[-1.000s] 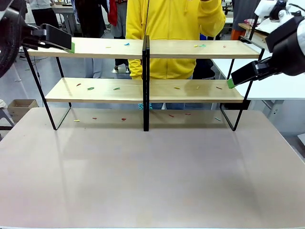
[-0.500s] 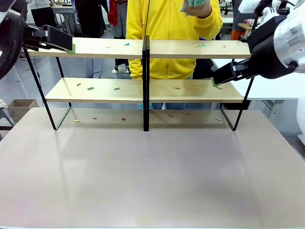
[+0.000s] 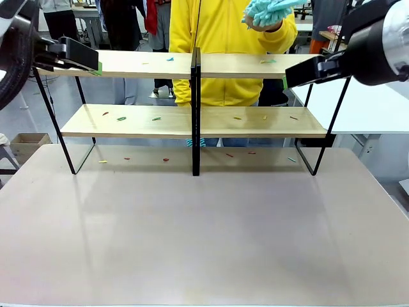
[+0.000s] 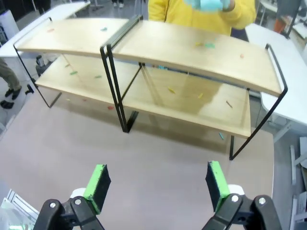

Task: Clean the shelves.
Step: Pick up the Duster when the human hands it over.

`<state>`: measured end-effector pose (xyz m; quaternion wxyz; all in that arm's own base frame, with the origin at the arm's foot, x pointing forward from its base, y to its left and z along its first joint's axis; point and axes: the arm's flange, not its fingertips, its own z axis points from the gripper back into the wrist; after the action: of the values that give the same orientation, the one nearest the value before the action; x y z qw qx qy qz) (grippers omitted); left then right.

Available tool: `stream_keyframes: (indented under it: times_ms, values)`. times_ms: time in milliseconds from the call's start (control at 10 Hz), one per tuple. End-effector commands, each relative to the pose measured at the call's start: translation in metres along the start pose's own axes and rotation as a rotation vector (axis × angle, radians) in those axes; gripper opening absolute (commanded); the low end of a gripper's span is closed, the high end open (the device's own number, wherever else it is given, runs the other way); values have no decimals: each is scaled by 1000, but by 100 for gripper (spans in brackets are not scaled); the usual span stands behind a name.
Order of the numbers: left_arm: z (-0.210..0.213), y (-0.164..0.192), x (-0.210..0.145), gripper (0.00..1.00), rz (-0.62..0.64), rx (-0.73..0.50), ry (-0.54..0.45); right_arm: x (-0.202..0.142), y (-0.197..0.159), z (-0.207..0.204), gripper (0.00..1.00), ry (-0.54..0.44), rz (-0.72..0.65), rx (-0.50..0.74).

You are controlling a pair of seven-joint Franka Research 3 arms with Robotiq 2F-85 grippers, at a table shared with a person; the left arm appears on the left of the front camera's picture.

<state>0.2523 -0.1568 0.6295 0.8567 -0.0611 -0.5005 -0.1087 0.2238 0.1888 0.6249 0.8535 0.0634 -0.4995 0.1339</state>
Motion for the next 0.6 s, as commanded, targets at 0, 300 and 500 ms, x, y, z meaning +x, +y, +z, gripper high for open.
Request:
stream_keyframes:
  times_ms: [0,300,500]
  values:
    - [-4,19,-66,100,14,9,-26,-13,1,-6,100,-35,-20,-5]
    - [-7,21,-66,100,19,11,-20,-12,-1,-10,100,-38,-11,-12]
    - [-8,21,-66,100,21,9,-19,-12,-1,-10,100,-32,-9,-16]
